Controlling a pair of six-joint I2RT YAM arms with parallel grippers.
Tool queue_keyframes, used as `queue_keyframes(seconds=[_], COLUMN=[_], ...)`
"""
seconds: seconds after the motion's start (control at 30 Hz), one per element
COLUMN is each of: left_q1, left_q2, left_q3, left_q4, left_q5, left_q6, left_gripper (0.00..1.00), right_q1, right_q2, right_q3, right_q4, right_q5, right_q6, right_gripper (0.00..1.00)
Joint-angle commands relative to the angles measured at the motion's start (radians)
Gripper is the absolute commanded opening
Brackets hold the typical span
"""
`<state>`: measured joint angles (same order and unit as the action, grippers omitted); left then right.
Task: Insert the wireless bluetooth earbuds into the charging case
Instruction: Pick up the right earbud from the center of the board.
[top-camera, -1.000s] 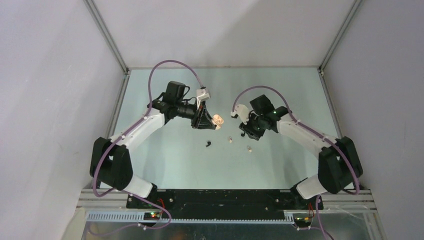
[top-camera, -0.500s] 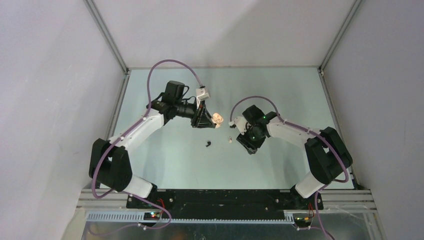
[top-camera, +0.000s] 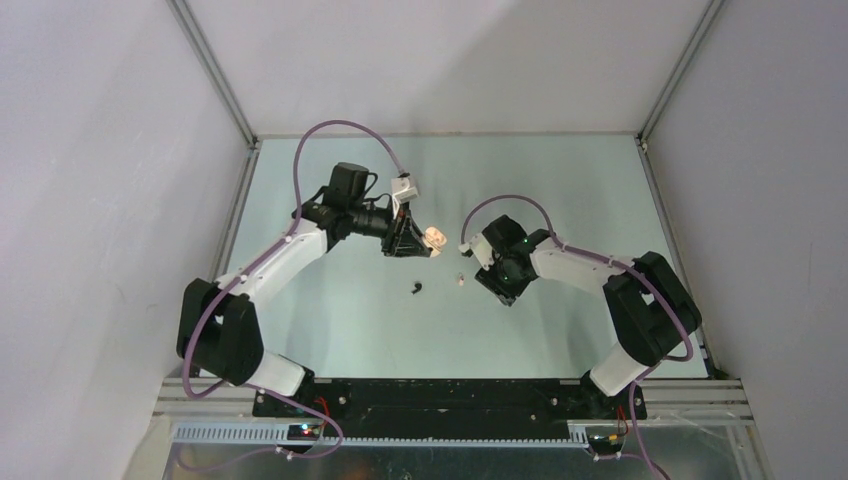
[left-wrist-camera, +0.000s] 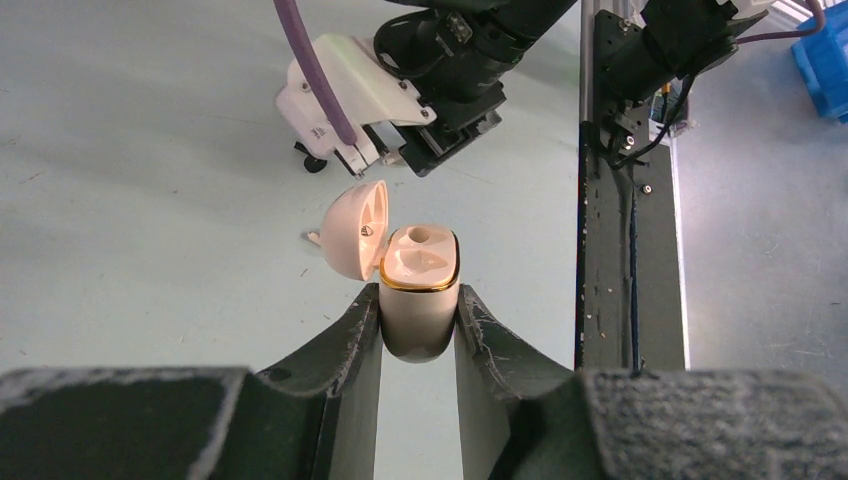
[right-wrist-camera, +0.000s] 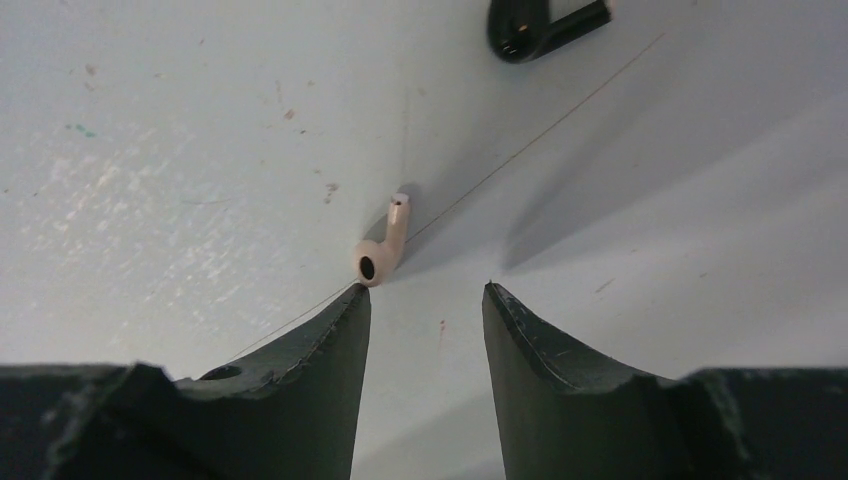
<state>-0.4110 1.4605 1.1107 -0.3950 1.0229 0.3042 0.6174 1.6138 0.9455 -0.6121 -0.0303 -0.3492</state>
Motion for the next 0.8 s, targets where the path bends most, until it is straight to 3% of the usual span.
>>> queue_keyframes(seconds=[0.0, 0.23, 0.4, 0.77], left_q1=[-0.001, -0.002, -0.001, -0.001], left_q2=[-0.035, -0.035, -0.028, -0.037], left_q3=[-0.005, -0.005, -0.001, -0.006], left_q4=[0.03, 0.028, 0.029, 0.031], left_q5=[0.003, 0.001, 0.003, 0.0], left_q6=[-0.005, -0.008, -0.011, -0.008], left_gripper=[0.0, 0.0, 0.0, 0.0], right_q1=[-0.017, -0.037, -0.03, 0.018], right_q2=[0.005, -0.056, -0.108, -0.057], right_q3=[-0.007, -0.029, -0.03, -0.03], right_q4=[0.066, 0.044, 0.032, 0.086], right_q5=[0.059, 0.043, -0.059, -0.067], right_q6=[-0.009, -0.023, -0.001, 0.072], right_gripper=[0.49, 0.47, 0.46, 0.4])
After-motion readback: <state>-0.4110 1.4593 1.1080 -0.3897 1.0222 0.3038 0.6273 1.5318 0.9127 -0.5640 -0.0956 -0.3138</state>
